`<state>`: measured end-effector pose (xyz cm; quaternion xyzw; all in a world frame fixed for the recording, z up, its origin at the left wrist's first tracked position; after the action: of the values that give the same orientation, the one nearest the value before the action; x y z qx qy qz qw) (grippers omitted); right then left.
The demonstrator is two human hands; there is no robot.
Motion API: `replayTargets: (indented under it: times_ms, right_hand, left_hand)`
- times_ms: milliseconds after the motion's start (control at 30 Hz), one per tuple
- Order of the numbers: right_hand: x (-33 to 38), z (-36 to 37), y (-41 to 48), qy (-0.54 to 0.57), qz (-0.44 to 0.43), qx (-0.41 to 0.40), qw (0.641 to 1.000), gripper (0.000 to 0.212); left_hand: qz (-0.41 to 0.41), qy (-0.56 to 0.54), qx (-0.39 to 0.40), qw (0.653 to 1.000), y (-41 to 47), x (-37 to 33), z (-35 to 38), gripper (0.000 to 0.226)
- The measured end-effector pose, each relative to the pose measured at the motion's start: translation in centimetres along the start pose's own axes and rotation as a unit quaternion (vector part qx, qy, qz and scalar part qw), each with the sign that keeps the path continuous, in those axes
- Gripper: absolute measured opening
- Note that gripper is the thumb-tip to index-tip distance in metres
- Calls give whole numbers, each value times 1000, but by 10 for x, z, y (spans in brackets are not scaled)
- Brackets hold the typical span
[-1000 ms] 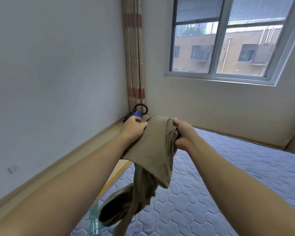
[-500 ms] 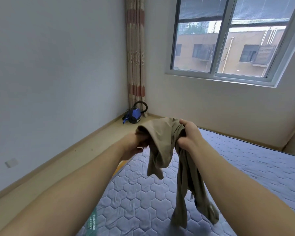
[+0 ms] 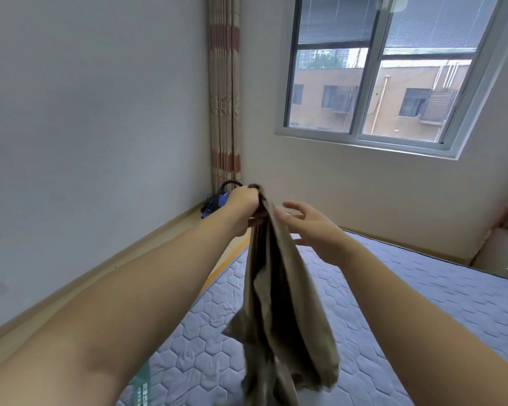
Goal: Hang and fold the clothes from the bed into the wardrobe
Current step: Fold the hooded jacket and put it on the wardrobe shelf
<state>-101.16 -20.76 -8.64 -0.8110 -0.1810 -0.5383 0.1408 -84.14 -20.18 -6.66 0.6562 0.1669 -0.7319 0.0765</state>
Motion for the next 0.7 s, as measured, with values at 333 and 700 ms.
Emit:
replayTargets:
  times_ms: [333,700]
  right_hand:
    - [10,22,19,-172,-87,-82,978,16]
    - [18,30,65,53,74,-204,975,35]
  left_hand:
    - [92,117,33,988,7,4,-3,23]
    - [75,201,24,976,-36,99,-16,66]
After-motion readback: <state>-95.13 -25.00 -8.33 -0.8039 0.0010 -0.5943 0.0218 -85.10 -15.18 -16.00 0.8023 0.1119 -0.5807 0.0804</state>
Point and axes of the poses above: each hand's wrist, its own y-axis towards the middle knuckle, its own z-axis out of the palm, x = y × z, the point moved 3 cm from there along y, towards the middle knuckle, and after that the axes turned 3 degrees about -y, right-handed, at the moved point
